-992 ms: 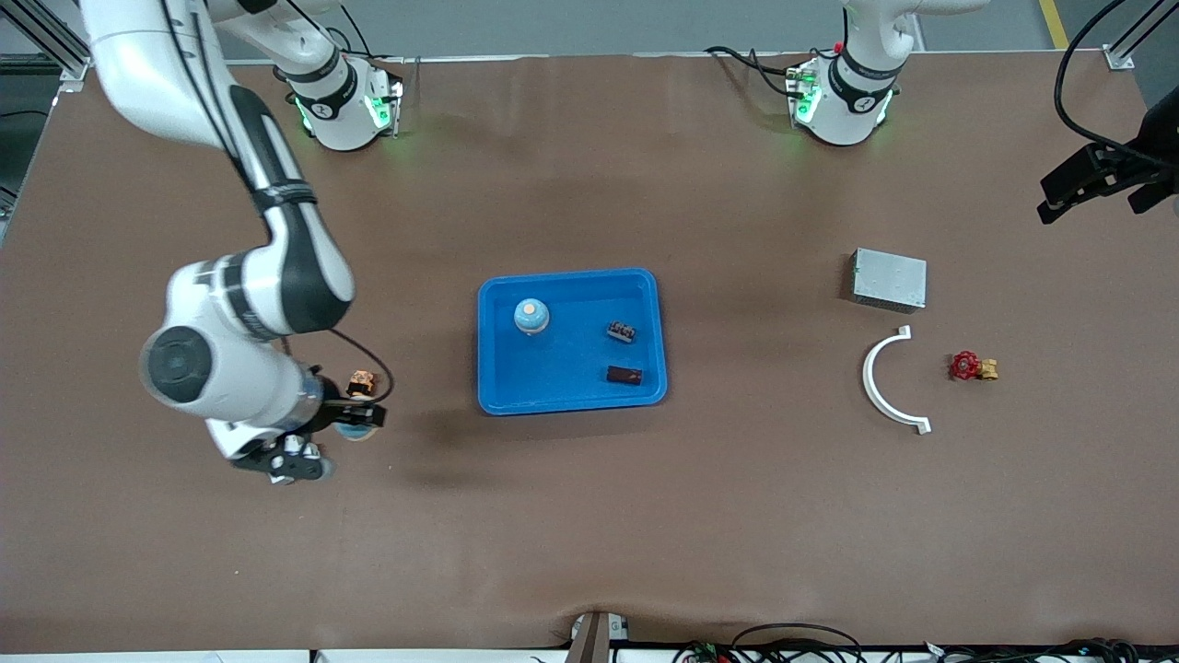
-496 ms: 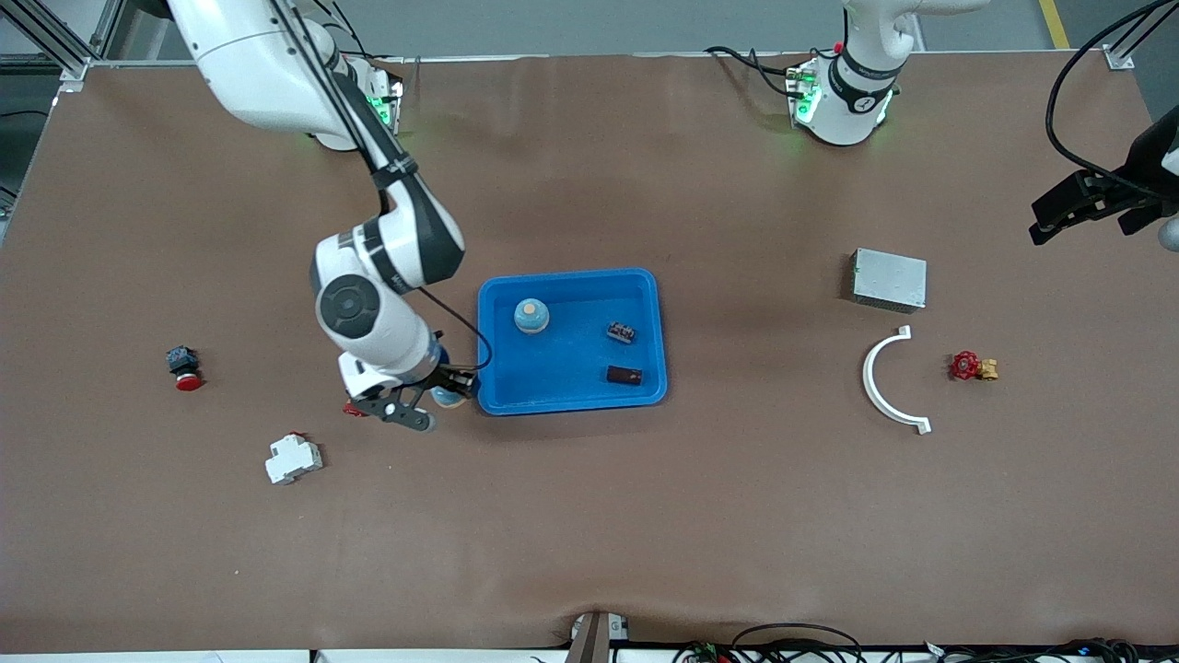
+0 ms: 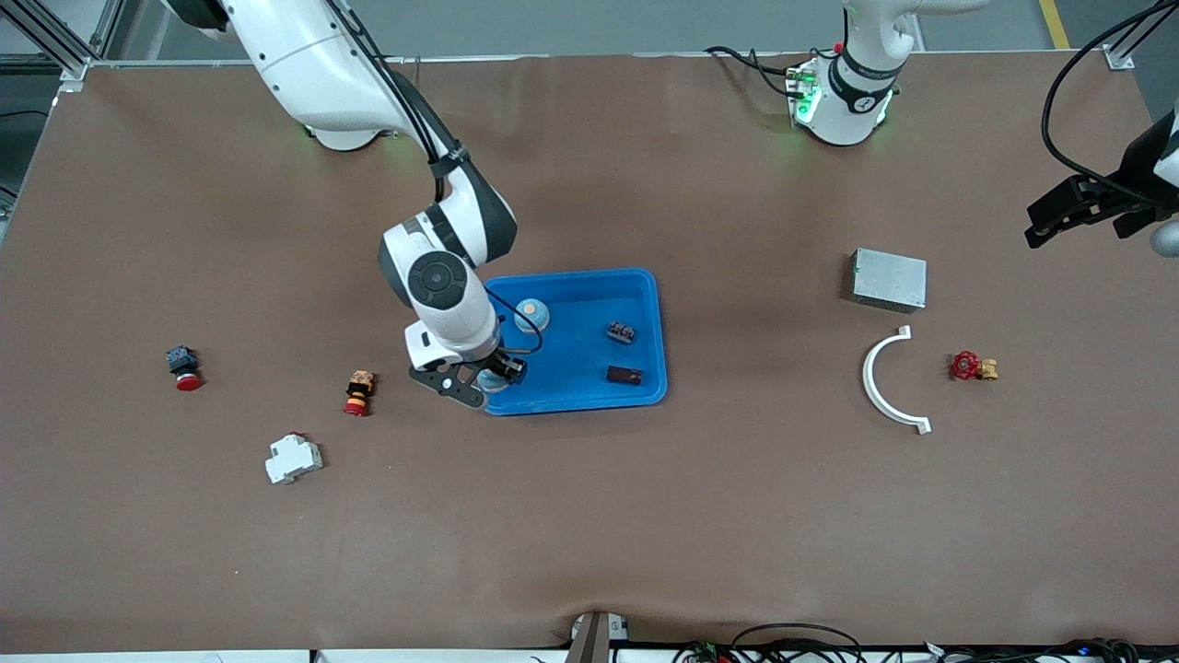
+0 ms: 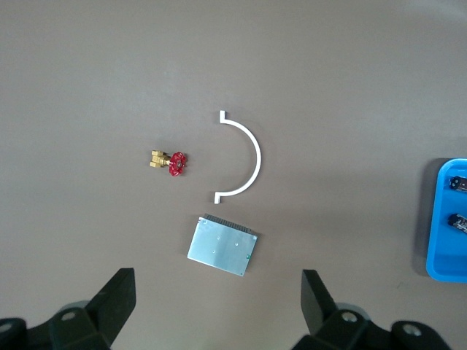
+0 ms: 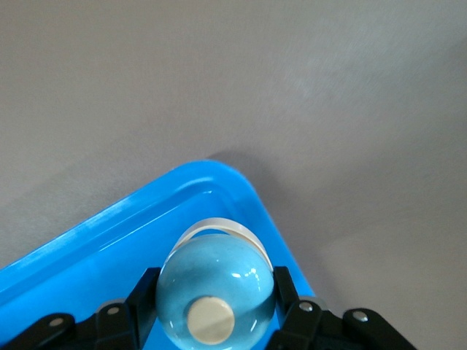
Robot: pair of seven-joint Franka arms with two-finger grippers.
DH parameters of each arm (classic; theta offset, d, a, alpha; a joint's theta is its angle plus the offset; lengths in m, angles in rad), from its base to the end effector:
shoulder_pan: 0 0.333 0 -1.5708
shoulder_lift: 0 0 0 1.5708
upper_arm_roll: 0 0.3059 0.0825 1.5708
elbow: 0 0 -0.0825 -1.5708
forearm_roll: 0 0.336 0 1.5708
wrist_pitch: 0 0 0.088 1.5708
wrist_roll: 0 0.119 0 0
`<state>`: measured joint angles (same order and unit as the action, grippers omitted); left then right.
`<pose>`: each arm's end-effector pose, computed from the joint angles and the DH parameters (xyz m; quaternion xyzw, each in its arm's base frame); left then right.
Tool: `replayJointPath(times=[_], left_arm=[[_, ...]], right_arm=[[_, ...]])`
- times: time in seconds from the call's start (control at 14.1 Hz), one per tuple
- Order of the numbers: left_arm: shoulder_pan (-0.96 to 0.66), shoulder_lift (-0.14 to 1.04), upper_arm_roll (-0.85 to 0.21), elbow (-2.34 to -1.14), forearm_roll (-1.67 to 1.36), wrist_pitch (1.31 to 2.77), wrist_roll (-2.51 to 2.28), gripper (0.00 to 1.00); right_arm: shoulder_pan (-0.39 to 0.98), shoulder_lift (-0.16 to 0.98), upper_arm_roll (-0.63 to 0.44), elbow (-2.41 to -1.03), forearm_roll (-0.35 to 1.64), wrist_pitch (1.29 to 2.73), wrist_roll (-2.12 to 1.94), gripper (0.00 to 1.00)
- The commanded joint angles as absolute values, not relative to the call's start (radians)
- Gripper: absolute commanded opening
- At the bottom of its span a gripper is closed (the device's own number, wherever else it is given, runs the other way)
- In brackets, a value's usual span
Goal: Place electrolytic capacitor and blue bell in tray
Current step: 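Lower the bell into the tray and open the right gripper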
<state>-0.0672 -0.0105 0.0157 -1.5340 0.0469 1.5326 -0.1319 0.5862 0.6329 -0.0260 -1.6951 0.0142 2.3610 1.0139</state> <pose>0.4997 -0.0200 0.6200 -0.9989 -0.0412 -0.0067 0.0228 0.5412 0.3420 0.2441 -0.9737 0.2271 -0.0136 0.0100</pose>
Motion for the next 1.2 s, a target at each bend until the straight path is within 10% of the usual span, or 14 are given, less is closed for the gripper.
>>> replayJointPath(times=[0.0,1.06,1.13], left_arm=[[-0.072,-0.031,0.012,-1.560,0.032,1.545,-0.126,1.00],[-0.077,-0.041,0.011,-1.575,0.032,1.536,-0.121,1.00],[-0.077,-0.041,0.011,-1.575,0.032,1.536,-0.121,1.00]], right_arm=[[0.615,0.696,-0.037,-1.625,-0.005,2.355,1.080,0.00],[0.649,0.790,-0.037,-1.552,-0.011,2.382,1.181,0.00],[0.646,0.790,-0.037,-1.551,-0.011,2.382,1.183,0.33]])
